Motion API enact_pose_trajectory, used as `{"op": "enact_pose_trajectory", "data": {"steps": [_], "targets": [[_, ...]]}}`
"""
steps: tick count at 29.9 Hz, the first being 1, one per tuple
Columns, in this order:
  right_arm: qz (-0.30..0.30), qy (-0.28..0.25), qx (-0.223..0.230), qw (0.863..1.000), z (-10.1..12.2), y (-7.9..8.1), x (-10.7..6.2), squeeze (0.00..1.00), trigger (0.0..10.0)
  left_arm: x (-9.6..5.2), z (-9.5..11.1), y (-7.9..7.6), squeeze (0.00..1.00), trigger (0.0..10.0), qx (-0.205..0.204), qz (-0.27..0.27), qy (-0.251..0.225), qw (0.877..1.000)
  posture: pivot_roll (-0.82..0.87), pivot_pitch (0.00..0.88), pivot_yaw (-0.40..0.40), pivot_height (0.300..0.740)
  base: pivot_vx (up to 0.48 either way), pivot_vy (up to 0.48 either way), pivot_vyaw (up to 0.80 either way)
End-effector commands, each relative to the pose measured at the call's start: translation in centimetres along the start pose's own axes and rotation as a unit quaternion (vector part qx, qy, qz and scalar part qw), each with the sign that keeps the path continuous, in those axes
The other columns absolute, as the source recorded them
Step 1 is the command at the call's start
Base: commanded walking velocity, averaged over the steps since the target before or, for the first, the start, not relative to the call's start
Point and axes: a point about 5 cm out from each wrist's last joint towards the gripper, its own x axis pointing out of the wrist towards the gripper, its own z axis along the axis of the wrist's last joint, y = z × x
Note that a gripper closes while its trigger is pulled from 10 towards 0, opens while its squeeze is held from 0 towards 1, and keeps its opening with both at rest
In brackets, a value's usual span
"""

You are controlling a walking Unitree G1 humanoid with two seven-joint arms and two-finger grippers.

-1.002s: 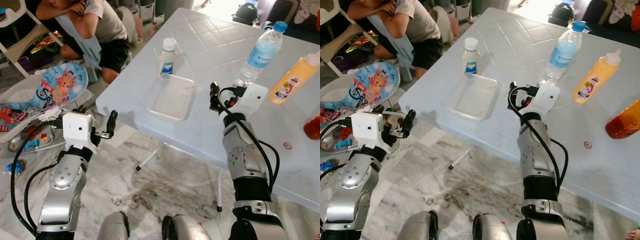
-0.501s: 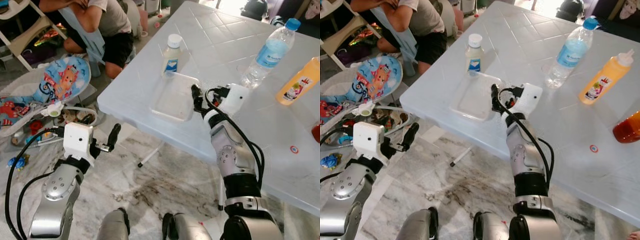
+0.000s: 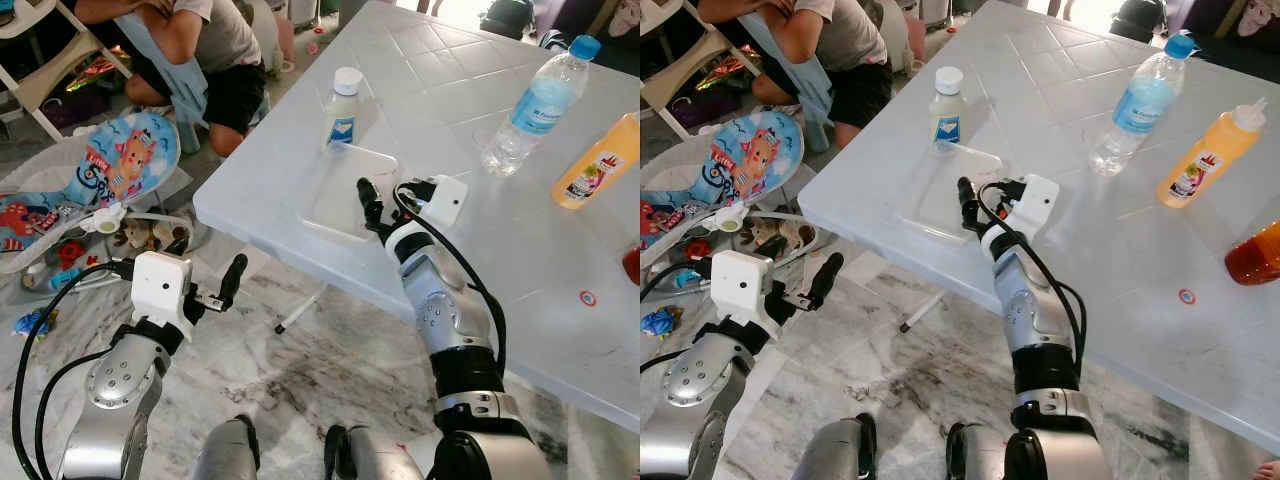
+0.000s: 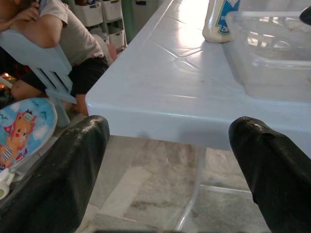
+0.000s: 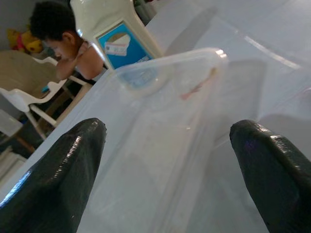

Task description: Restocking fridge

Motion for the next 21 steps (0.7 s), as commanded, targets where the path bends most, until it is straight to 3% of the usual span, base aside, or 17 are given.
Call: {"op": "enact_pose_trajectory", "data": {"steps": [1, 3, 4, 6, 7, 21], "targets": [[0.002, -0.002, 0.016, 1.000, 0.17, 0.23, -0.04, 0.00, 10.0, -0.11, 0.09, -0.14, 0.00, 10.0, 0.005, -0.005, 0.002, 1.000, 0.13, 0.177, -0.049, 0.740, 0.000, 0.000, 0.00], [0.005, -0.001, 0.019, 1.000, 0.06, 0.31, -0.09, 0.00, 7.2, -0.03, 0.09, -0.23, 0.00, 10.0, 0.005, -0.006, 0.002, 1.000, 0.13, 0.177, -0.049, 0.740, 0.000, 0.000, 0.00], [0.005, 0.000, 0.019, 1.000, -0.04, 0.29, -0.12, 0.00, 4.3, 0.02, 0.11, -0.30, 0.00, 10.0, 0.005, -0.007, 0.001, 1.000, 0.13, 0.177, -0.049, 0.740, 0.000, 0.000, 0.00], [0.003, 0.002, 0.020, 1.000, -0.19, 0.19, -0.17, 0.00, 3.8, 0.08, 0.15, -0.40, 0.00, 10.0, 0.005, -0.008, 0.001, 1.000, 0.13, 0.177, -0.049, 0.740, 0.000, 0.000, 0.00], [0.000, 0.004, 0.023, 1.000, -0.25, 0.11, -0.18, 0.00, 0.2, 0.10, 0.18, -0.44, 0.00, 10.0, 0.005, -0.009, 0.000, 1.000, 0.13, 0.177, -0.049, 0.740, 0.000, 0.000, 0.00], [-0.001, 0.012, 0.061, 0.998, -0.62, 1.00, -0.20, 0.00, 0.0, 0.18, 0.27, -0.54, 0.00, 10.0, 0.006, -0.011, -0.001, 1.000, 0.13, 0.179, -0.050, 0.740, 0.000, 0.000, 0.00]]}}
